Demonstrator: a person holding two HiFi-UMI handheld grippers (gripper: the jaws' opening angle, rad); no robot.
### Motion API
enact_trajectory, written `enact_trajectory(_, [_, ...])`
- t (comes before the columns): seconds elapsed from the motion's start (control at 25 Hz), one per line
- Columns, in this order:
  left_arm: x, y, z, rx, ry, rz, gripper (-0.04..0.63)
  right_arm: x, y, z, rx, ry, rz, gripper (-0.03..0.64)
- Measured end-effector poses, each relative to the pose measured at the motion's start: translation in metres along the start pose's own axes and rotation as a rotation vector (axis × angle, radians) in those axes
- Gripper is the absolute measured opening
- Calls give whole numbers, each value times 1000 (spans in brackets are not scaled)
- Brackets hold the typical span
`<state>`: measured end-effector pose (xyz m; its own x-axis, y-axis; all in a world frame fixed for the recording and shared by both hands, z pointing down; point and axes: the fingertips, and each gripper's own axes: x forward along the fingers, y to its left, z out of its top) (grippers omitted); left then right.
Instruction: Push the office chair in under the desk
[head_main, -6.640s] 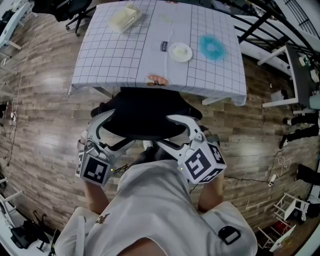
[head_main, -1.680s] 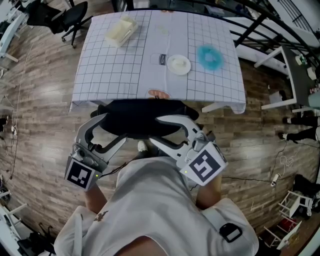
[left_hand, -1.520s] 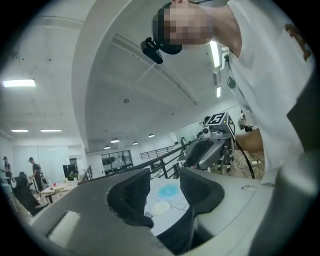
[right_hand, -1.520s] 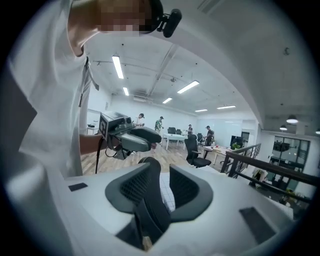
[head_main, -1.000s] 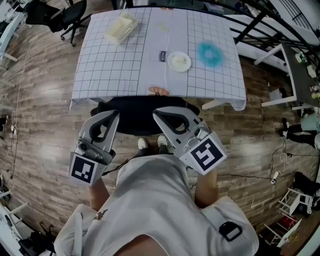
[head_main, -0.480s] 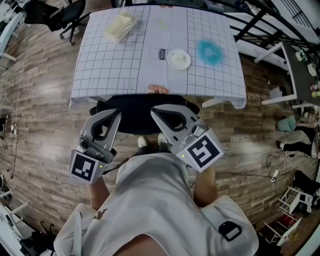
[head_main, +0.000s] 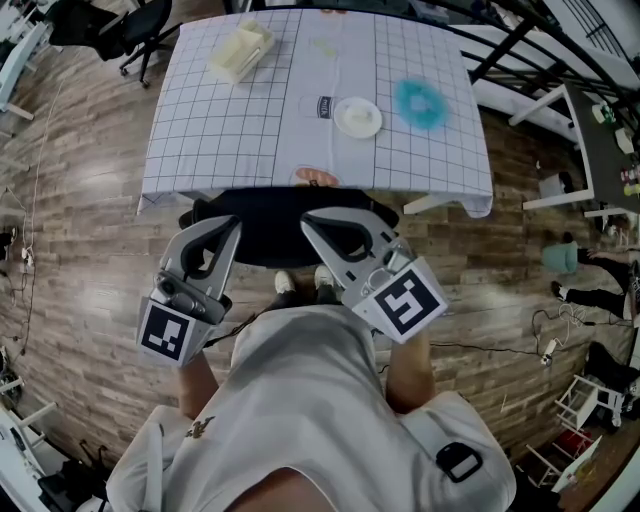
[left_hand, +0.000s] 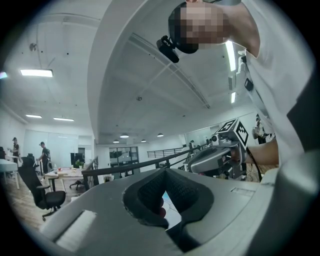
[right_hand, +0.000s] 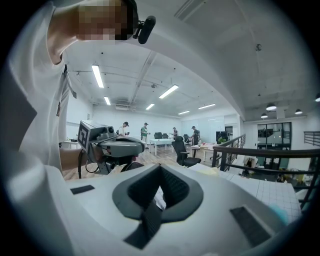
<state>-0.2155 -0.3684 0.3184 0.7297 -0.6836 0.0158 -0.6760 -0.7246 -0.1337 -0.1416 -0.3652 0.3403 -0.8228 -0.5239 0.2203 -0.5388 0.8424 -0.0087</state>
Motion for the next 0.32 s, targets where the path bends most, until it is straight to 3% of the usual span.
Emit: enact_trajectory(0.32, [1,-3,1,5,2,1,2,-3,1,-1,-1,7,4,3])
